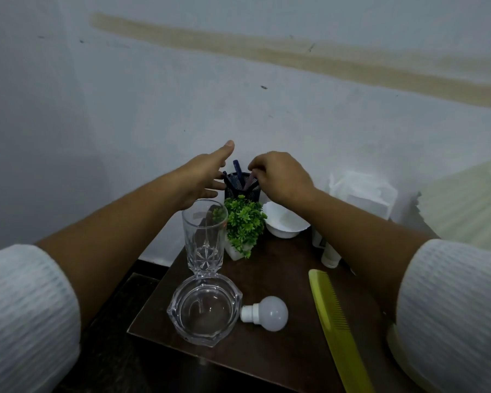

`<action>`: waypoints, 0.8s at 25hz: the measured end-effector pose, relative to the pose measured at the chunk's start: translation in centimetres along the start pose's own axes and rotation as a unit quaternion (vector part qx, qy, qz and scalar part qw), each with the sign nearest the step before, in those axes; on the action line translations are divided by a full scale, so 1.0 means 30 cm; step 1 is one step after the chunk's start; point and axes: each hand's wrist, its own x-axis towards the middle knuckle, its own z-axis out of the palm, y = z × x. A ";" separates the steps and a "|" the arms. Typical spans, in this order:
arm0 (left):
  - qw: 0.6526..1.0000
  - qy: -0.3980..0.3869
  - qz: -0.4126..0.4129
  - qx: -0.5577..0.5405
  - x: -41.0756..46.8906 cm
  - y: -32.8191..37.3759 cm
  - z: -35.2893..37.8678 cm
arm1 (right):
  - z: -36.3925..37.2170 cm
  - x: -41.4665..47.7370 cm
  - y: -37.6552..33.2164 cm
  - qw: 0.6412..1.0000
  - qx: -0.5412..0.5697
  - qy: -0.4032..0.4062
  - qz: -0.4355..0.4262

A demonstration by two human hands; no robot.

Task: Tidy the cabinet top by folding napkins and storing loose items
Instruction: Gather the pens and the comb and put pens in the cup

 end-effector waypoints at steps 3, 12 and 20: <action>1.000 -0.007 -0.001 0.013 -0.008 -0.001 -0.008 | 0.010 -0.003 0.008 0.999 0.005 -0.039 0.014; 0.982 0.059 0.160 0.080 -0.259 0.086 0.008 | -0.194 -0.222 -0.028 0.993 0.111 0.034 0.028; 0.971 -0.048 0.233 0.009 -0.572 0.083 0.320 | -0.414 -0.715 0.029 0.979 0.154 -0.016 0.136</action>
